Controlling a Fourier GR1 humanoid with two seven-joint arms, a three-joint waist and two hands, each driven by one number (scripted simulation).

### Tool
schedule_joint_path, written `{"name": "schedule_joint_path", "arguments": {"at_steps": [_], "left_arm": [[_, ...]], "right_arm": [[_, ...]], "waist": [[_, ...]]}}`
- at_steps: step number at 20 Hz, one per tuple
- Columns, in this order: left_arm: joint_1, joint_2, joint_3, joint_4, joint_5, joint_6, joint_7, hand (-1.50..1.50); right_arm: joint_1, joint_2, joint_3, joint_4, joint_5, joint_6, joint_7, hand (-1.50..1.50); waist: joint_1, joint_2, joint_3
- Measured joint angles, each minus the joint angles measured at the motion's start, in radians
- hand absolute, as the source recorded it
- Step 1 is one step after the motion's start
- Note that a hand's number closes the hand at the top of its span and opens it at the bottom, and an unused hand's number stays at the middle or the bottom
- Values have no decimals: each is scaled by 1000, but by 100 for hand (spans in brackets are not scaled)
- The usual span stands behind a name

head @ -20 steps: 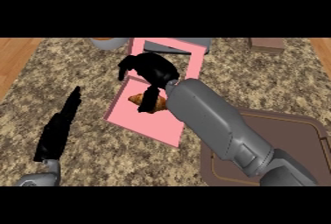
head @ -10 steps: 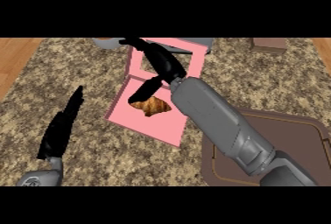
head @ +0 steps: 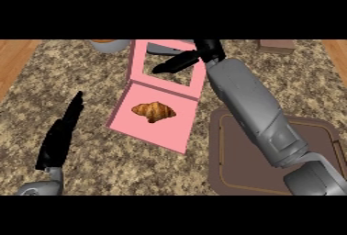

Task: Pick the croissant from the tray and place it in the cardboard box

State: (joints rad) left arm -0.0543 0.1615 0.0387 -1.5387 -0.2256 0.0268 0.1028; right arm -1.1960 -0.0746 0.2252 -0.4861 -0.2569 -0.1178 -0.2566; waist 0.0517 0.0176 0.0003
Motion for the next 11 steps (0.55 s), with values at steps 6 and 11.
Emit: {"name": "schedule_joint_path", "arguments": {"at_steps": [6,11], "left_arm": [[-3,-3,5,4,1,3,-7,0],[-6,3,5,-5,8,-11,-2,0]], "right_arm": [[-23,-153,-113,128,-50,109,-64,-150],[-17,-287,-156,211,-58,249,-137,-150]], "waist": [[0,4,0],[11,11,1]]}}
